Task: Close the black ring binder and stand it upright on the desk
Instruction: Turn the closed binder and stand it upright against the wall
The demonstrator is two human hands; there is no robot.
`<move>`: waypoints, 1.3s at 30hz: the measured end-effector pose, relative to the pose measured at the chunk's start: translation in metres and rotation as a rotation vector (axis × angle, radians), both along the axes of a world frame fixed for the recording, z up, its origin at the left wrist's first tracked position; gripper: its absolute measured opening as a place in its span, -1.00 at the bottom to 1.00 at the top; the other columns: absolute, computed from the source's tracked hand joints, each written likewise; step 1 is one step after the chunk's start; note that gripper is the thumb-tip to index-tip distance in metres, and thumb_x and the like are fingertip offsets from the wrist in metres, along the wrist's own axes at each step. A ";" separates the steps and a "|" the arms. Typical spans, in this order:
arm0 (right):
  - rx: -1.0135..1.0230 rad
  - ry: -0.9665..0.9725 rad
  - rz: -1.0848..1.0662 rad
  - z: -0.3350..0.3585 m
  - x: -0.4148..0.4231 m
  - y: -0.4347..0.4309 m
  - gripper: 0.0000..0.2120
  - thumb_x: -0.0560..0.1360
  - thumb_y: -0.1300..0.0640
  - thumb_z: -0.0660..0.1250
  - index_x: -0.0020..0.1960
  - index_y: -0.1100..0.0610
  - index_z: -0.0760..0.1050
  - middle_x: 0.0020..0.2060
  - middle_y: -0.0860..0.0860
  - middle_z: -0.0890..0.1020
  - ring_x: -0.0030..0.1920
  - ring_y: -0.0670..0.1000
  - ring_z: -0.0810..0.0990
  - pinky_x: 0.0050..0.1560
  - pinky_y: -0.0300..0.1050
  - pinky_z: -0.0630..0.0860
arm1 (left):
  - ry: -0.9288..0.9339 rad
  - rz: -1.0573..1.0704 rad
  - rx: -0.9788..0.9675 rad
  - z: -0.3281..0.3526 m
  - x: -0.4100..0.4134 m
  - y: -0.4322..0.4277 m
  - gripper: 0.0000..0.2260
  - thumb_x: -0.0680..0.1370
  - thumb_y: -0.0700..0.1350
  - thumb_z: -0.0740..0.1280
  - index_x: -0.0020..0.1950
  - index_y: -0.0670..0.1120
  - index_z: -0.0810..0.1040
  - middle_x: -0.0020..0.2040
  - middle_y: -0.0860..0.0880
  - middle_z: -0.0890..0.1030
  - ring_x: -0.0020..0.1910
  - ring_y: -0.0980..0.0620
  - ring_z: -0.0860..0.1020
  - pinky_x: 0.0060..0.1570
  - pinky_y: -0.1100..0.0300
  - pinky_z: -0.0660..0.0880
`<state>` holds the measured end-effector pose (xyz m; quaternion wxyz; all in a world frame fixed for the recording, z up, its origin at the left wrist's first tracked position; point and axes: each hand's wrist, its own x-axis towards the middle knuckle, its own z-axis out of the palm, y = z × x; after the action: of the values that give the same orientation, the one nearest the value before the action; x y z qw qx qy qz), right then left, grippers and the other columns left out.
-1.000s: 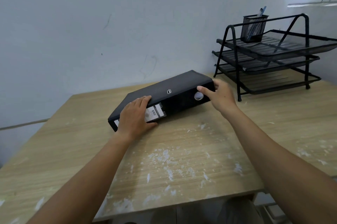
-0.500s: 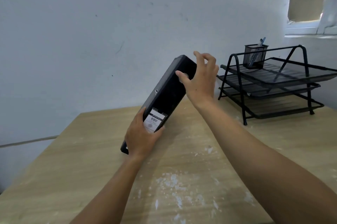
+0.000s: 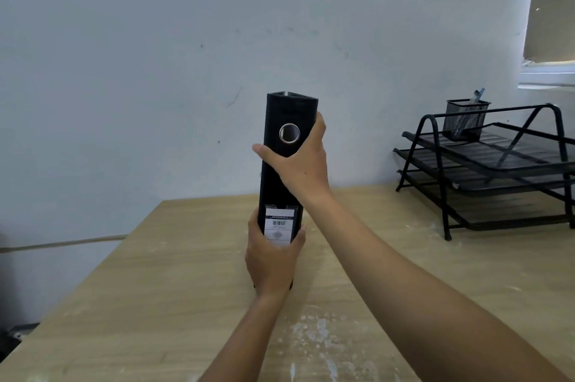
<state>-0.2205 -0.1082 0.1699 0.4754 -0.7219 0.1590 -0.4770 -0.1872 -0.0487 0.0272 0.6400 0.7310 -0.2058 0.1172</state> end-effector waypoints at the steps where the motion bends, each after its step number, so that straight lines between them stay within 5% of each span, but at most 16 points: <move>1: -0.011 0.005 0.003 -0.002 0.002 0.004 0.02 0.22 -0.16 0.56 0.47 -0.15 0.00 0.34 -0.08 0.44 0.29 0.01 0.49 0.27 0.13 0.47 | 0.015 -0.009 -0.009 -0.001 0.001 0.001 -0.33 0.28 0.04 0.57 0.30 0.11 0.34 0.04 0.10 0.59 -0.03 0.05 0.60 -0.09 0.04 0.58; 13: -0.073 0.051 0.045 -0.015 0.019 0.039 -0.07 0.30 -0.08 0.54 0.48 -0.04 0.06 0.33 -0.04 0.45 0.28 0.05 0.50 0.26 0.07 0.47 | 0.086 0.000 0.069 -0.012 -0.004 0.021 -0.08 0.22 0.15 0.44 0.46 0.21 0.00 0.40 0.05 0.38 0.21 -0.05 0.53 -0.05 -0.13 0.60; 21: -0.119 0.067 0.084 -0.017 0.017 0.034 0.00 0.27 -0.09 0.57 0.50 -0.04 0.04 0.37 -0.05 0.43 0.33 0.03 0.46 0.28 0.10 0.47 | 0.092 -0.028 0.054 -0.022 -0.001 0.019 -0.15 0.30 -0.05 0.55 0.42 0.12 0.10 0.24 0.07 0.46 0.13 0.01 0.52 0.00 0.00 0.57; 30: -0.169 0.064 0.069 -0.019 0.020 0.037 0.03 0.24 -0.13 0.58 0.51 -0.04 0.05 0.33 -0.08 0.49 0.29 0.01 0.51 0.26 0.05 0.50 | 0.093 -0.079 -0.112 -0.024 0.001 0.019 -0.21 0.32 -0.19 0.57 0.40 0.08 0.20 0.13 0.18 0.41 0.07 0.23 0.44 -0.08 0.42 0.41; 39: -0.148 0.042 0.122 -0.006 0.059 0.069 -0.05 0.28 -0.09 0.56 0.48 -0.04 0.07 0.25 -0.09 0.53 0.19 -0.03 0.56 0.22 0.01 0.52 | -0.007 -0.024 -0.100 -0.016 0.048 0.063 -0.24 0.30 -0.17 0.58 0.39 0.01 0.27 0.19 0.06 0.49 0.15 0.07 0.50 0.09 0.13 0.53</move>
<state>-0.1611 -0.0394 0.1639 0.4455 -0.7733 0.0890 -0.4424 -0.1392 0.0146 0.0112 0.6764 0.6952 -0.2105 0.1223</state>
